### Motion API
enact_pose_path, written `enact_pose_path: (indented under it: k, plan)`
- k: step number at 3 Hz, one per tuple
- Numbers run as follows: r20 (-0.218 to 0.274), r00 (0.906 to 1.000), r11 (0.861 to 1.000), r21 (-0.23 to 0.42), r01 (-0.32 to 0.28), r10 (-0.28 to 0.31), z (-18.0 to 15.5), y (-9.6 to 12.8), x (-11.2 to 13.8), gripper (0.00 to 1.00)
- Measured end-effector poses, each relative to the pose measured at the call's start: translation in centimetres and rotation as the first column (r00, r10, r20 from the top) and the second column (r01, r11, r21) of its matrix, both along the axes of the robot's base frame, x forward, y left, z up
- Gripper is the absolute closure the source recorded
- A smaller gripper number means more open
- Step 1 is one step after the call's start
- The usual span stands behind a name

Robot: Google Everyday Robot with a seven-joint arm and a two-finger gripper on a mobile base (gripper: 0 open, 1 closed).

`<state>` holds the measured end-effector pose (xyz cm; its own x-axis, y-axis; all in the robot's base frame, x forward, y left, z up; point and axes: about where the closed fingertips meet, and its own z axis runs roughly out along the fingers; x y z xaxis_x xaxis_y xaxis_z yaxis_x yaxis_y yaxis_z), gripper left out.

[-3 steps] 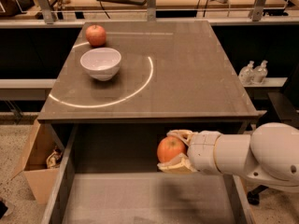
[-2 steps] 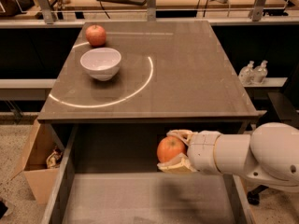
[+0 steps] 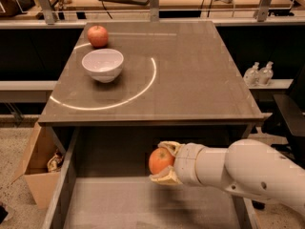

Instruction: Place orange into top drawer

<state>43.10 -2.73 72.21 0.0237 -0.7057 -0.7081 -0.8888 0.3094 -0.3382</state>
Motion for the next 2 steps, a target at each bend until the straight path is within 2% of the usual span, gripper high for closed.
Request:
enact_pose_path:
  k: [1, 2]
  plan:
    - [0.021, 0.9994, 0.999, -0.022, -0.026, 0.026, -2.9, 2.0, 0.1, 1.0]
    - [0.027, 0.999, 0.999, -0.003, -0.035, 0.035, -6.0, 3.3, 0.4, 1.0]
